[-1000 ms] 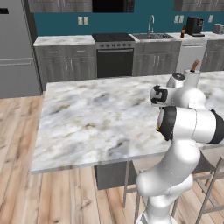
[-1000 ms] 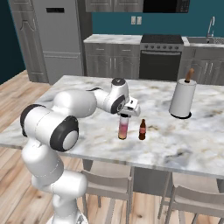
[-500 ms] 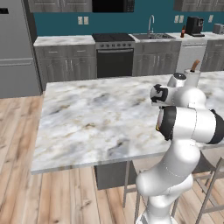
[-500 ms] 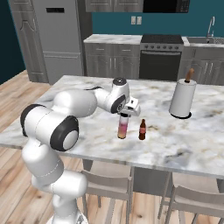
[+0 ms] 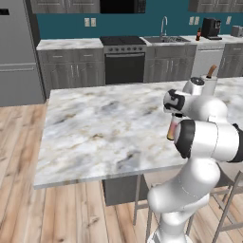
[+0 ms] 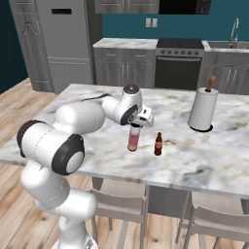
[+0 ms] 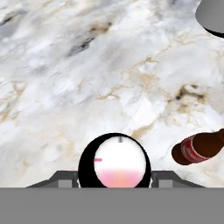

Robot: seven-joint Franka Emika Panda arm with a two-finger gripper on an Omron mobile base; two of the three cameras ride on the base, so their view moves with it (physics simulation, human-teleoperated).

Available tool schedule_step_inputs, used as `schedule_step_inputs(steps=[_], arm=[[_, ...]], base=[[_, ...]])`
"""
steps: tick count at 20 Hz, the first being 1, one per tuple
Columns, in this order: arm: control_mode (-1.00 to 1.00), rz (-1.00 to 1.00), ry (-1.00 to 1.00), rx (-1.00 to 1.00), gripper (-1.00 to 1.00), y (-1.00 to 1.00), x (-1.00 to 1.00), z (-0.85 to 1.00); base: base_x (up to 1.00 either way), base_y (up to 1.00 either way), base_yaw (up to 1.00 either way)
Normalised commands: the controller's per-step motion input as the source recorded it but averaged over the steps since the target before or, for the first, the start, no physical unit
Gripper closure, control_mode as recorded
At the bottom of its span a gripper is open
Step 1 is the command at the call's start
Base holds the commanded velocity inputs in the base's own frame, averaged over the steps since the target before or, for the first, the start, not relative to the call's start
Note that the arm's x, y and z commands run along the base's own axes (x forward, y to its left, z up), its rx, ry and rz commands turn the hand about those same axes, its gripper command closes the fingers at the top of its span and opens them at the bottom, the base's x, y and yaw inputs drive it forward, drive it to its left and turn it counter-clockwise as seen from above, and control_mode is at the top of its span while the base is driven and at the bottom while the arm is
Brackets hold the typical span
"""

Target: Place the large bottle from the dining counter next to the other large bottle outside the sink, and place the small bottle from the dining counter next to the other small bottle inside the sink.

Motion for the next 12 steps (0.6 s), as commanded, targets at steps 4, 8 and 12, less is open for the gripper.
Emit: schedule_step_inputs(steps=[4,8,12], arm=[[-1.0,0.0,-0.01,0.0,1.0,0.12,-0.06,0.0],[-1.0,0.0,0.0,-0.01,1.0,0.11,0.0,0.0],[-1.0,0.0,0.0,-0.05,1.0,0.08,0.0,0.0]], base=[[0.0,0.0,0.0],[0.0,0.0,0.0],[0.0,0.0,0.0]])
